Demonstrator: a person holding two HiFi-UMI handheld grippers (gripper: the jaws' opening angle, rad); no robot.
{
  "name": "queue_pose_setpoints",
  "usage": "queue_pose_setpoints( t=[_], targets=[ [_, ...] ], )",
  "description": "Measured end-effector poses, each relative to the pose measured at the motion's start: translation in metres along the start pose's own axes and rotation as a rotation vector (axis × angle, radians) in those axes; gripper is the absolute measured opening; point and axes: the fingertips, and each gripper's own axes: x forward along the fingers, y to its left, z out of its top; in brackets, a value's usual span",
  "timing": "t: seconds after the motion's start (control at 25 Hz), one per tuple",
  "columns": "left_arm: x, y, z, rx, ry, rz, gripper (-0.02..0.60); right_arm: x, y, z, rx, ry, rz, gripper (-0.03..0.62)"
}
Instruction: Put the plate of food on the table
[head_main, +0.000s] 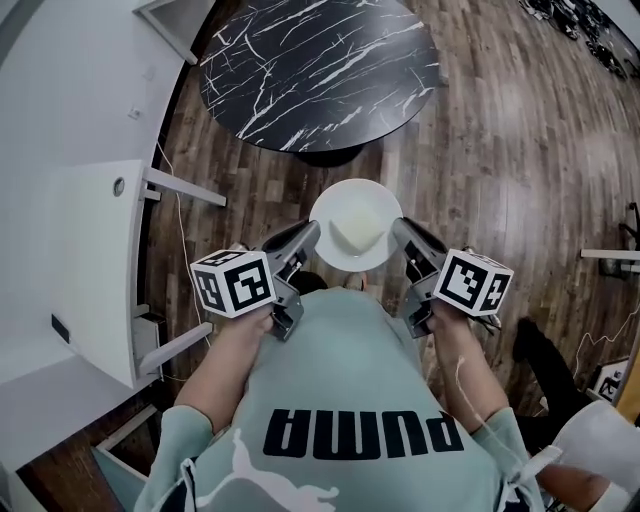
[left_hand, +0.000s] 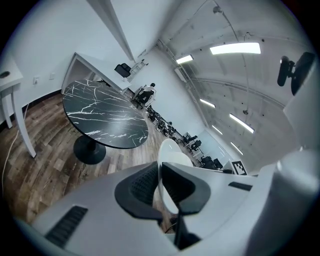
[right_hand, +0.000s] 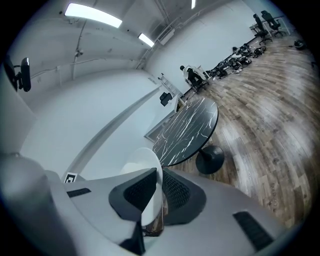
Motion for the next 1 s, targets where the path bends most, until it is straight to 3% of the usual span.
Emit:
queue_pose_setpoints(
  t=[0.24, 0.44, 1.0],
  targets=[
    [0.013, 0.001, 0.005, 0.014, 0.028, 0.007, 0.032, 0.003, -0.010, 0.004, 0.037, -0.014, 0.002, 0.040],
    [0.036, 0.009, 0.016, -0.001, 0.064, -0.027, 0.032, 0.011, -0.022, 0.020, 0.056, -0.035, -0.044, 0.040],
    [0.100, 0.044, 0.090, -0.012, 0.147, -0.119, 0.032, 0.067, -0.038, 0.083, 0.093, -0.050, -0.159, 0.040]
  ],
)
